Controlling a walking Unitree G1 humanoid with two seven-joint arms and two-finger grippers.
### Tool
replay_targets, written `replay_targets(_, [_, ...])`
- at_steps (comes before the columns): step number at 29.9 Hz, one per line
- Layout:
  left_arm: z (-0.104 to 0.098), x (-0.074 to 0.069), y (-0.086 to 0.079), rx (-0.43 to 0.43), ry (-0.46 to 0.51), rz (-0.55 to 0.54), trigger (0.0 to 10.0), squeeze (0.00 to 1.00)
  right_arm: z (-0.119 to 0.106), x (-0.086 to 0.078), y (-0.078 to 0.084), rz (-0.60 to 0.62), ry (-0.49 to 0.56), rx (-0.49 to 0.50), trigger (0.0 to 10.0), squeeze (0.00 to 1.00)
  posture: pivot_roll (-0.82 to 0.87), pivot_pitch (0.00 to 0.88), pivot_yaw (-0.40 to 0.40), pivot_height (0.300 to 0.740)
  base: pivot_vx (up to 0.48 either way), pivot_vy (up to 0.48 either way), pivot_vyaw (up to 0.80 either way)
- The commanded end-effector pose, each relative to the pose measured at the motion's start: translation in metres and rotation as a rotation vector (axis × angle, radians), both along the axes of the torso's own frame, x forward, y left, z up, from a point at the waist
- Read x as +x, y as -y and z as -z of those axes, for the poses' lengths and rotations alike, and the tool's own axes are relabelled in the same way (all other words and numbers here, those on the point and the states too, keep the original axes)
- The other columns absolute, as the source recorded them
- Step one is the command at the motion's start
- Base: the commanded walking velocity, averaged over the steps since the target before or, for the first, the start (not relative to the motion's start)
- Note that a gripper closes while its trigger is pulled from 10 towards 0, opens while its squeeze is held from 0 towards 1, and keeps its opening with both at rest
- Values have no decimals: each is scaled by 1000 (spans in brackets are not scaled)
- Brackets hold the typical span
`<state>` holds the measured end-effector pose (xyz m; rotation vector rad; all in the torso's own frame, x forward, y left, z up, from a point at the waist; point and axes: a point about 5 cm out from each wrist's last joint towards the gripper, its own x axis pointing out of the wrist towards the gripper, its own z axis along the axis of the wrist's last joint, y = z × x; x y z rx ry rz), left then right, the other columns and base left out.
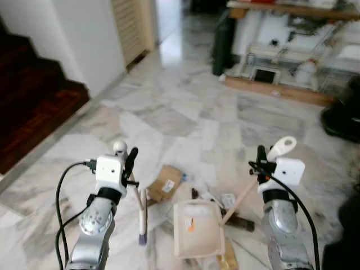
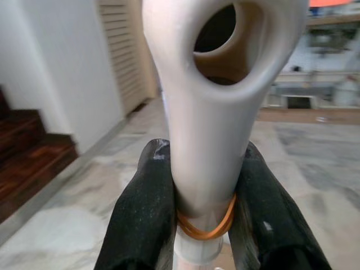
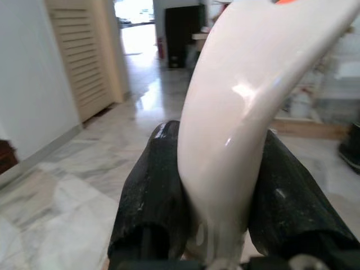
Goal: Sweep floor
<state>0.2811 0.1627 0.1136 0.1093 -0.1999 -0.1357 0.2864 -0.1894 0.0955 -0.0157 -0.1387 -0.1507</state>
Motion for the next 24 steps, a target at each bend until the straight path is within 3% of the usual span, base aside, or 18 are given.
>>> replay_targets(1, [-10, 1, -4, 18, 45, -12, 10000, 0, -13, 2, -3, -11, 57, -1, 10000, 0, 41, 13, 30, 740, 0, 0, 800])
replay_targets(24, [-4, -5, 0, 16, 34, -5, 10000, 0, -10, -1, -1, -19, 46, 4, 10000, 0, 41, 0, 21, 740, 0, 0, 800])
